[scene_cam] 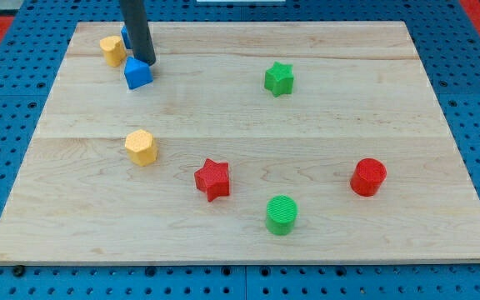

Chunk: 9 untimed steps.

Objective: Move the yellow heart slightly right

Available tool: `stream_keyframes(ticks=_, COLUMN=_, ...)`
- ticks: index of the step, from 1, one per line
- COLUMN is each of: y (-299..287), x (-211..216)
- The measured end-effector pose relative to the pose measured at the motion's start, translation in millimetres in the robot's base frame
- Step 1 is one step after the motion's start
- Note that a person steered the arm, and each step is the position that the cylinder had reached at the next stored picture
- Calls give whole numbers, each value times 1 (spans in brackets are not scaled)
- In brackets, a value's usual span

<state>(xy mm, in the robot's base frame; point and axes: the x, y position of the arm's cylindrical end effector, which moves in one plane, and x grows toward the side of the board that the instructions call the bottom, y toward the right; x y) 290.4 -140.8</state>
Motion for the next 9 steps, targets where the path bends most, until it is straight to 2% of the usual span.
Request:
stream_keyframes(ticks=1, y=40, x=8)
stream_keyframes(ticks=2, y=55, x=69)
stream_keyframes(ticks=3, y=-13, x=85)
stream_keyframes(ticks=4, y=-133, x=77)
stream_keyframes(ticks=5, y=-162, x=43)
stream_keyframes(ticks=6, y=-155, x=9)
stream_keyframes(ticks=7, y=-147, x=8)
stream_keyframes(ticks=8, y=-158, x=-10)
stream_keyframes(ticks=9, y=-145, x=-30)
